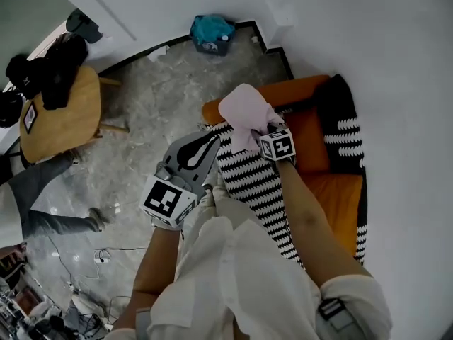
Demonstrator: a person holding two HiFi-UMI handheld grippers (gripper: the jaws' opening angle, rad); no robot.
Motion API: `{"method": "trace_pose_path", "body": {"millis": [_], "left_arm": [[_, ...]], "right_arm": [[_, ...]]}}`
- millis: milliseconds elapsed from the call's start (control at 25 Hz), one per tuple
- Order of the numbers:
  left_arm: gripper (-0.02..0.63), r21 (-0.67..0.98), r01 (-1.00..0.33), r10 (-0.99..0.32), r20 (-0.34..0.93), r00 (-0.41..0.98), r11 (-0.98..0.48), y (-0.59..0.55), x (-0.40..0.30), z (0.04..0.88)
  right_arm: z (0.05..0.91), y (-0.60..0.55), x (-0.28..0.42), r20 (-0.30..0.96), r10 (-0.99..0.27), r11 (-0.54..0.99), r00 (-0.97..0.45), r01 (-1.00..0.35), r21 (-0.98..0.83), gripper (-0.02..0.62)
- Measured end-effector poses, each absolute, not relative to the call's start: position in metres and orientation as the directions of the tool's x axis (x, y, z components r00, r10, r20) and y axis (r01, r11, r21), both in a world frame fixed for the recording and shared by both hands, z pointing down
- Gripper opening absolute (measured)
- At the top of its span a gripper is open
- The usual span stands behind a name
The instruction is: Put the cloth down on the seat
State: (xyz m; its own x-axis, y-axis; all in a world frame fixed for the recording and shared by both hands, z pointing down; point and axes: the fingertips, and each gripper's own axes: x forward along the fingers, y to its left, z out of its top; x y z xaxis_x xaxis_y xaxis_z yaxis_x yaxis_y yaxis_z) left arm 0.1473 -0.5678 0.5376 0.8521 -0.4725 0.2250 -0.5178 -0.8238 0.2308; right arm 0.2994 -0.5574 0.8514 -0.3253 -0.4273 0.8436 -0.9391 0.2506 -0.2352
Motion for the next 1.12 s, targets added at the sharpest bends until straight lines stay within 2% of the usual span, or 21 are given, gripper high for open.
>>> {"method": "trace_pose_path", "body": {"millis": [280,520,680,880,1120], "left_arm": [[0.044,0.238,-0.503,-0.457,0.225,0.861,-0.831,-0.564,0.153,0.540],[0.044,0.235,-0.509,-0.466,0.216,0.858,-0.828,-0.563,0.148,0.537],[0.044,0.231,-0.508,-0.468,0.208,0.859,-0.830,-0.560,0.147,0.533],[0.044,0.228,-0.506,-0.468,0.202,0.860,-0.832,-0.556,0.140,0.526],[0.044,0.227,-0.511,-0.478,0.187,0.858,-0.829,-0.554,0.132,0.519]], "right_arm": [[0.862,-0.537,0.310,0.874,-0.390,0.187,-0.288,-0.955,-0.232,0.222],[0.830,-0.544,0.315,0.825,-0.495,0.147,-0.273,-0.962,-0.230,0.222],[0.795,-0.552,0.317,0.764,-0.588,0.131,-0.265,-0.964,-0.233,0.222],[0.730,-0.560,0.311,0.627,-0.730,0.125,-0.270,-0.956,-0.265,0.220],[0.650,-0.559,0.302,0.487,-0.831,0.174,-0.271,-0.956,-0.236,0.215]]}}
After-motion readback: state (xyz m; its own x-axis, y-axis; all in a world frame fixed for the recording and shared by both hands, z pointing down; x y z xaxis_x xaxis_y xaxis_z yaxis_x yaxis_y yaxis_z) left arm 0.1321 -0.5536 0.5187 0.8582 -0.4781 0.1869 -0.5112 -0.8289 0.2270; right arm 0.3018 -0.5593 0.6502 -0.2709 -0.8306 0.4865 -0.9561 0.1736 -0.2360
